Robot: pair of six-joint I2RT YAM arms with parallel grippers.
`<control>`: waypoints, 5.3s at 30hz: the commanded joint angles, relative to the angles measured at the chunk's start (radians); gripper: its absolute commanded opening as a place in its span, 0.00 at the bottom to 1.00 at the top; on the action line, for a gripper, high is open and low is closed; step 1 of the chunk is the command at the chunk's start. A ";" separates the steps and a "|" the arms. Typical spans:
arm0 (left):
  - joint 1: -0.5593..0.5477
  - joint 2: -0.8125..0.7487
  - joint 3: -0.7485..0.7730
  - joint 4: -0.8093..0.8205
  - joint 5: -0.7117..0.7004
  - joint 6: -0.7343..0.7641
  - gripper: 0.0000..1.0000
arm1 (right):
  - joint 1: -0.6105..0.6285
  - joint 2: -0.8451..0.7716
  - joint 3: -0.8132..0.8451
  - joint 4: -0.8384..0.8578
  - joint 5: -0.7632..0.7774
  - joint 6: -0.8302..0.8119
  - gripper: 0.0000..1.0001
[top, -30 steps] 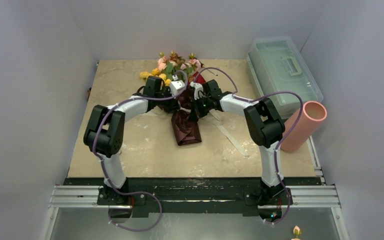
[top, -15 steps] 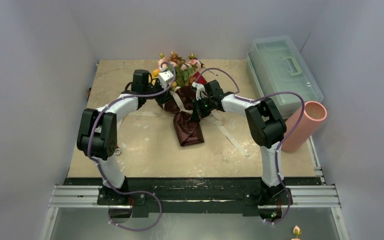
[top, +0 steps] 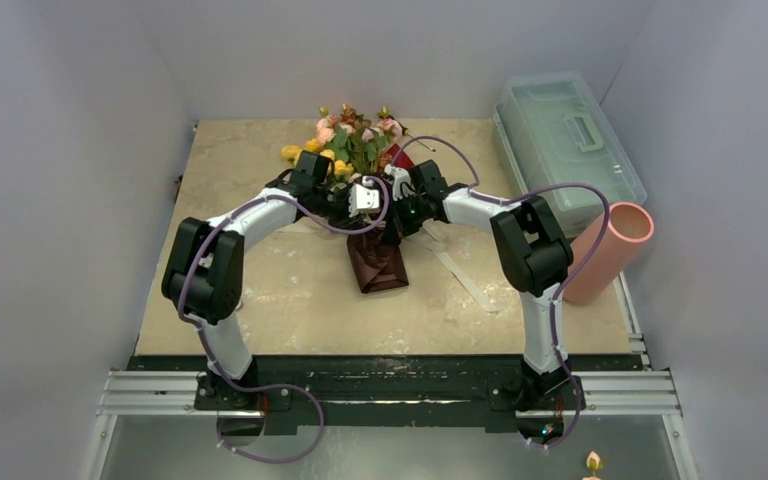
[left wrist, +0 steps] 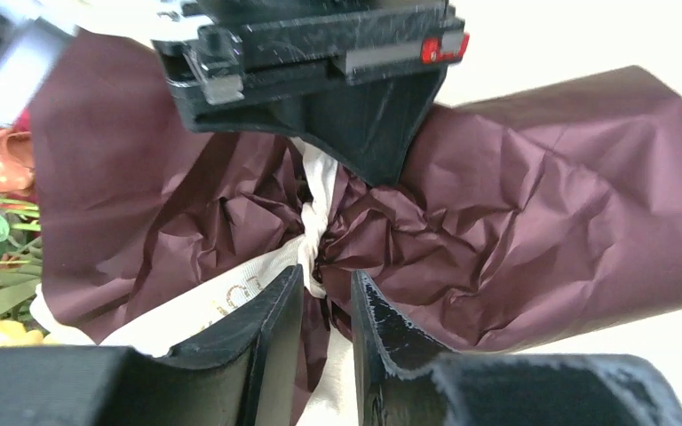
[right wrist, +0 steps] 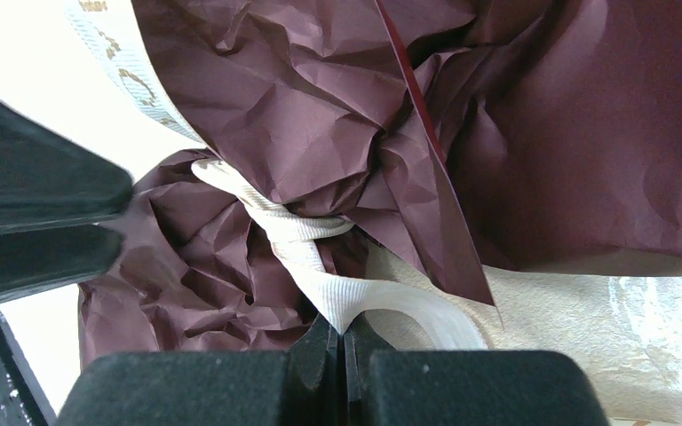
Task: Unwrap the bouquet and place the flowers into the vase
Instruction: Untie the ribbon from the wrapping paper.
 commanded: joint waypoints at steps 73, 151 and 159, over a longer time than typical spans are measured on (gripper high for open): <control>0.128 -0.041 -0.023 0.233 0.018 -0.332 0.08 | -0.008 -0.092 0.037 -0.185 -0.098 -0.075 0.52; -0.066 0.015 -0.172 0.251 -0.178 -0.022 0.06 | 0.004 0.086 0.249 -0.212 -0.137 0.096 0.00; -0.030 -0.022 -0.189 0.232 -0.184 -0.035 0.00 | -0.017 0.018 0.178 -0.179 -0.106 0.059 0.00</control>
